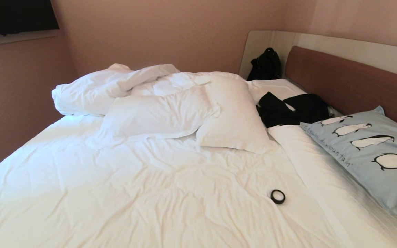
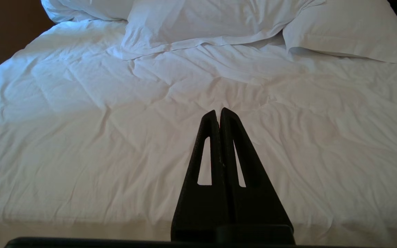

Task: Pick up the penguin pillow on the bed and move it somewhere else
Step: Pick up the pillow

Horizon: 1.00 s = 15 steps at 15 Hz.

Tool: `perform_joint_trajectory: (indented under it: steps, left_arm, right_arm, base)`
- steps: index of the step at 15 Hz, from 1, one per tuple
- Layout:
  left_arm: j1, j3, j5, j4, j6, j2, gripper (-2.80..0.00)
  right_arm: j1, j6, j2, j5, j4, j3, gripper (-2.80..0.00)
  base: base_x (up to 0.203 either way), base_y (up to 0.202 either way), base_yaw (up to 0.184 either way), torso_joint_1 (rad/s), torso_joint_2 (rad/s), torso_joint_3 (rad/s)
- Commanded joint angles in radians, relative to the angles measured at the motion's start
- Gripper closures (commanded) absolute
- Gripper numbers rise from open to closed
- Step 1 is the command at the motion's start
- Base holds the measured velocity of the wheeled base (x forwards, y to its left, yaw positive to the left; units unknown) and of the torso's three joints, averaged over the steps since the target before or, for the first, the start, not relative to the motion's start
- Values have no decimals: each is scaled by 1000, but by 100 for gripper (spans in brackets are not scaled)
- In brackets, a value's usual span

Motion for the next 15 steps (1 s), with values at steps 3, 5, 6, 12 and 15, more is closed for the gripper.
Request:
perform_joint_trajectory:
  steps: [3,5,6,12,15]
  left_arm:
    - [0,2,1,0,0,0,0]
    - [0,2,1,0,0,0,0]
    - [0,2,1,0,0,0,0]
    - [0,2,1,0,0,0,0]
    - [0,2,1,0,0,0,0]
  right_arm:
    - [-5,3,5,6,-5,1,-171]
    - [-15,3,-11,23,-7,13,-280]
    - [-17,3,-27,36,-7,21,-280]
    - [-92,4,-227,153,-9,100,-280]
    - [-129,3,-392,168,-11,160,-280]
  base:
    - [0,0,0,0,0,0]
    - [0,0,0,0,0,0]
    - [0,0,0,0,0,0]
    - [0,0,0,0,0,0]
    - [0,0,0,0,0,0]
